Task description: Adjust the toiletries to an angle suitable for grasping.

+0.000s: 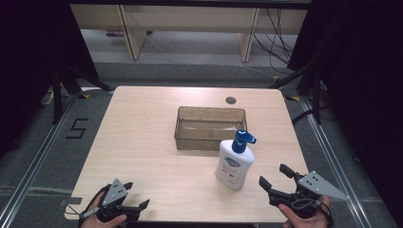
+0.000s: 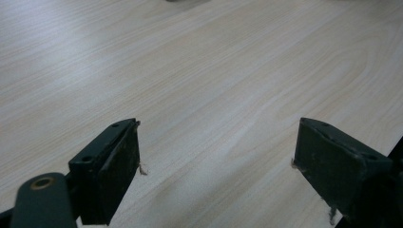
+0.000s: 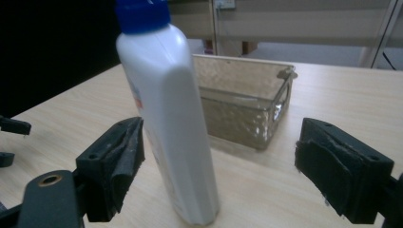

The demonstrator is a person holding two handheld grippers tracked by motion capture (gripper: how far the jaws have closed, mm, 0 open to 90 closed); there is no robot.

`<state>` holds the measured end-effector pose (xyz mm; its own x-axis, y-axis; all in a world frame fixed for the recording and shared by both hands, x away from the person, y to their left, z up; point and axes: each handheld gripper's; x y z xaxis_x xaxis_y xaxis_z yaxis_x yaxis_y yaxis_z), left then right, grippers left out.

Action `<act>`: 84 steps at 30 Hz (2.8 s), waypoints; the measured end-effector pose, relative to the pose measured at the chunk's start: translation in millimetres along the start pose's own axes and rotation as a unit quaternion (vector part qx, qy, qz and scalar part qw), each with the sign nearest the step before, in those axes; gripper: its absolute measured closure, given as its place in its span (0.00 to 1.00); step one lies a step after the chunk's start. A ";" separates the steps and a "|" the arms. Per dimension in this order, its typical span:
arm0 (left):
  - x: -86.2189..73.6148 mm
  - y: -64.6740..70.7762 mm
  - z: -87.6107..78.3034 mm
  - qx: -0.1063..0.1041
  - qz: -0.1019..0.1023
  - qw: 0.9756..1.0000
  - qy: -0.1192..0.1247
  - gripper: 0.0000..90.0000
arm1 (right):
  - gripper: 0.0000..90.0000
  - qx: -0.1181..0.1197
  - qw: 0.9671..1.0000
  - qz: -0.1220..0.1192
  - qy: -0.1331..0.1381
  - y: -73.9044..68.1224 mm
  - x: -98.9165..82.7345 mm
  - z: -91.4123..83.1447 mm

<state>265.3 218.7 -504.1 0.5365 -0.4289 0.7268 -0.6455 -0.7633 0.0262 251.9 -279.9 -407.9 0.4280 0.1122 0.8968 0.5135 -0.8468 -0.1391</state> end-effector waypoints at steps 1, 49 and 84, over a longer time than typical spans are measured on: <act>0.0 -0.1 0.0 0.000 0.000 1.000 0.000 0.16 | 0.17 0.000 1.000 -0.008 0.003 -1.2 2.1 -0.2; 0.0 -0.2 -0.7 -0.002 0.000 1.000 0.000 0.16 | 0.26 0.052 0.995 -0.082 0.014 -29.9 81.9 40.5; 4.7 3.4 2.1 -0.005 0.022 1.000 -0.014 0.16 | 0.68 0.072 0.990 -0.118 0.035 -29.4 89.1 71.5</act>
<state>266.8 213.1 -502.1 0.5228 -0.4755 0.7075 -0.6737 -0.7390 0.0011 328.2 -207.9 -354.0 0.2333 0.2570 0.9378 0.6959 -0.7177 0.0236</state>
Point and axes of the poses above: each handheld gripper's, and its own axes: z roughly forward along the jaws, x roughly out of its top, y roughly to its right, and after that the axes turned 7 degrees about -y, right-handed
